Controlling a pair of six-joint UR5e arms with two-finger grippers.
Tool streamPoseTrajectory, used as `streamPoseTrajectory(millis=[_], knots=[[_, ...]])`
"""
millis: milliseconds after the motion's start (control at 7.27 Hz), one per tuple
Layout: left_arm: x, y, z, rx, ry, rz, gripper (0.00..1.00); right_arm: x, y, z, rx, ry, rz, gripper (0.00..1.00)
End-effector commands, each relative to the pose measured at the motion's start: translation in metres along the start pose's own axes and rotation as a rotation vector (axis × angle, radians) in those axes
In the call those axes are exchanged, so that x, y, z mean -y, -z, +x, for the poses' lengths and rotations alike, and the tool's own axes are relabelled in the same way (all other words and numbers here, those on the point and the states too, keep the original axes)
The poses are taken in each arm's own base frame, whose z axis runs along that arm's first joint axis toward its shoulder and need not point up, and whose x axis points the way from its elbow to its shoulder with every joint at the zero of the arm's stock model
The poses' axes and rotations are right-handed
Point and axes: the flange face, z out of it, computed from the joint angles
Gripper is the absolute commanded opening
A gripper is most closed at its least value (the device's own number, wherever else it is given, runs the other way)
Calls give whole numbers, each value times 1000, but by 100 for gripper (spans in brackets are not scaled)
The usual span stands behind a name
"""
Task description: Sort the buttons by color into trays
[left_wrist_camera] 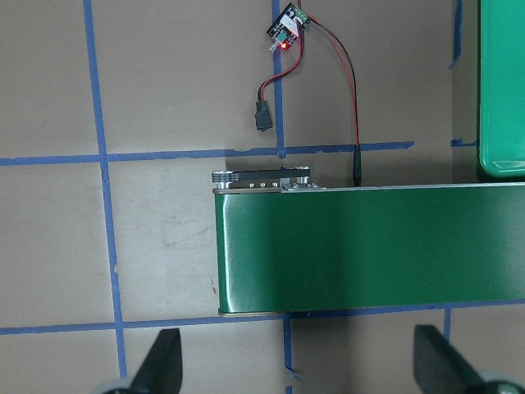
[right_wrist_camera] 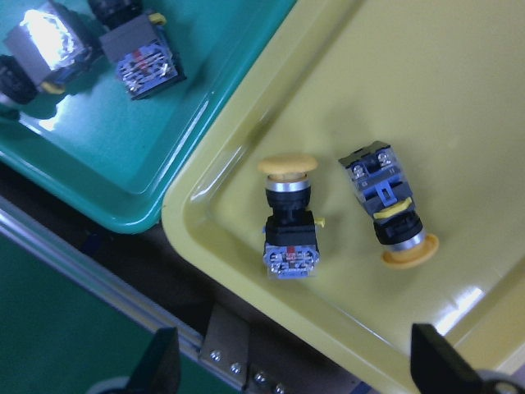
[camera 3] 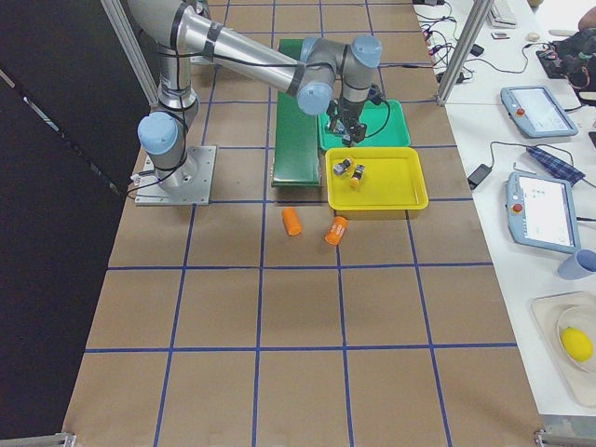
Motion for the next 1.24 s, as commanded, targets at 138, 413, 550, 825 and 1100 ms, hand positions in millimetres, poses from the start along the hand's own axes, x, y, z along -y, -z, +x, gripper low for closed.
streamPoseTrajectory(millis=[138,413,550,825,1100], knots=[[0,0,0,0,0,0,100,-34,85,-156,-12,-266,2,100],[0,0,0,0,0,0,100,-54,106,-175,-15,-391,26,100],[0,0,0,0,0,0,100,-57,112,-181,-19,-454,38,100],[0,0,0,0,0,0,100,-52,119,-180,-13,-663,61,100],[0,0,0,0,0,0,100,-51,124,-179,-22,-697,70,100]])
